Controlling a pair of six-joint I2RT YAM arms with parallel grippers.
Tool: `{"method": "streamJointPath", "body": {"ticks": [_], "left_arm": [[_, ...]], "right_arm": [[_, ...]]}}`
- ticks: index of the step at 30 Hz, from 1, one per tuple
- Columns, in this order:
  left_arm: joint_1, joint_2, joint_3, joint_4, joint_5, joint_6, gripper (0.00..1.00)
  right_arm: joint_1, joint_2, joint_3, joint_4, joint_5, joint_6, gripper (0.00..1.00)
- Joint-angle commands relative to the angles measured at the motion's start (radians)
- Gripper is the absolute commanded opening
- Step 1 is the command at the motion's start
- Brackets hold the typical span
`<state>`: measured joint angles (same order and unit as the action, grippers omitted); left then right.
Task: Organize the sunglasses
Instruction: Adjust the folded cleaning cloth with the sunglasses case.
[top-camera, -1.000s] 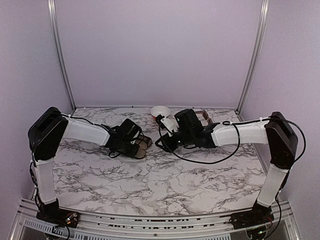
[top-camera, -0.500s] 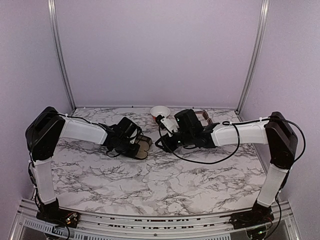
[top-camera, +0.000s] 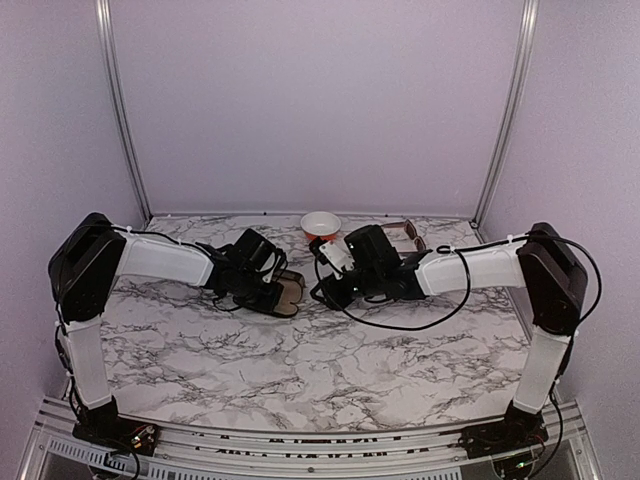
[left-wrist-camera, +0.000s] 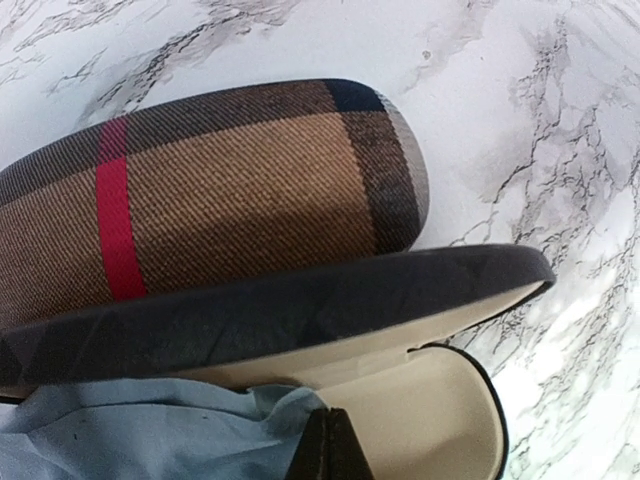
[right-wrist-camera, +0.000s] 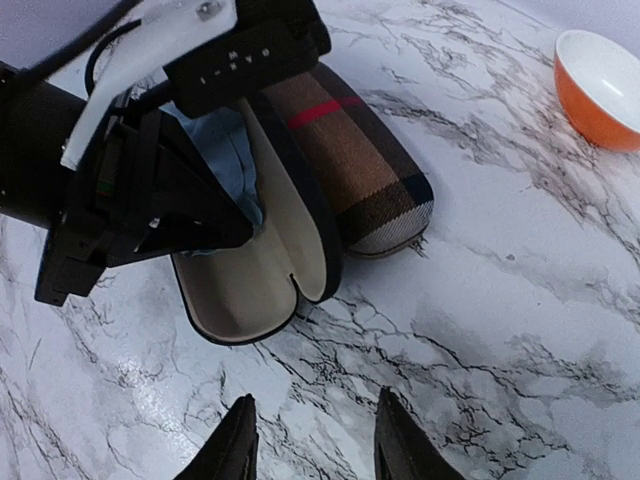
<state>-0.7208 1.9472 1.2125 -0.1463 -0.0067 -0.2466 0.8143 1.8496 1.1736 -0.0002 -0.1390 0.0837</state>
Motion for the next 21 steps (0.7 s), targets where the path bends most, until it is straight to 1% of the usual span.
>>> {"method": "streamJointPath", "body": {"ticks": [1, 4, 7, 9, 10, 11, 13, 14, 18, 20, 21], "left_arm": [[-0.002, -0.041, 0.031, -0.009, 0.037, -0.023, 0.00], [-0.002, -0.039, 0.030, -0.006, 0.051, -0.028, 0.00], [-0.002, -0.042, 0.028, -0.006, 0.051, -0.026, 0.00], [-0.002, -0.048, 0.026, -0.016, 0.016, -0.009, 0.00], [-0.002, -0.056, 0.026, -0.028, -0.012, -0.002, 0.02], [-0.002, -0.061, 0.028, -0.040, -0.035, 0.009, 0.06], [-0.002, -0.068, 0.037, -0.066, -0.055, 0.031, 0.10], [-0.002, -0.069, 0.044, -0.079, -0.061, 0.036, 0.10], [-0.002, -0.069, 0.052, -0.085, -0.029, 0.030, 0.03], [-0.004, -0.060, 0.057, -0.090, -0.024, 0.027, 0.04], [-0.005, -0.058, 0.062, -0.093, -0.031, 0.029, 0.08]], "right_arm": [[0.013, 0.045, 0.001, 0.010, 0.049, 0.020, 0.39], [0.017, 0.082, 0.009, 0.016, 0.047, 0.024, 0.38], [0.057, 0.113, 0.019, 0.027, 0.046, 0.031, 0.38], [0.067, 0.130, 0.032, 0.029, 0.047, 0.036, 0.38], [0.071, 0.136, 0.033, 0.029, 0.048, 0.036, 0.38], [0.077, 0.141, 0.033, 0.033, 0.052, 0.038, 0.38], [0.083, 0.154, 0.035, 0.041, 0.056, 0.044, 0.38], [0.086, 0.160, 0.037, 0.046, 0.057, 0.048, 0.38], [0.091, 0.187, 0.042, 0.071, 0.059, 0.058, 0.38], [0.092, 0.199, 0.049, 0.077, 0.070, 0.061, 0.38], [0.093, 0.206, 0.055, 0.072, 0.080, 0.060, 0.38]]}}
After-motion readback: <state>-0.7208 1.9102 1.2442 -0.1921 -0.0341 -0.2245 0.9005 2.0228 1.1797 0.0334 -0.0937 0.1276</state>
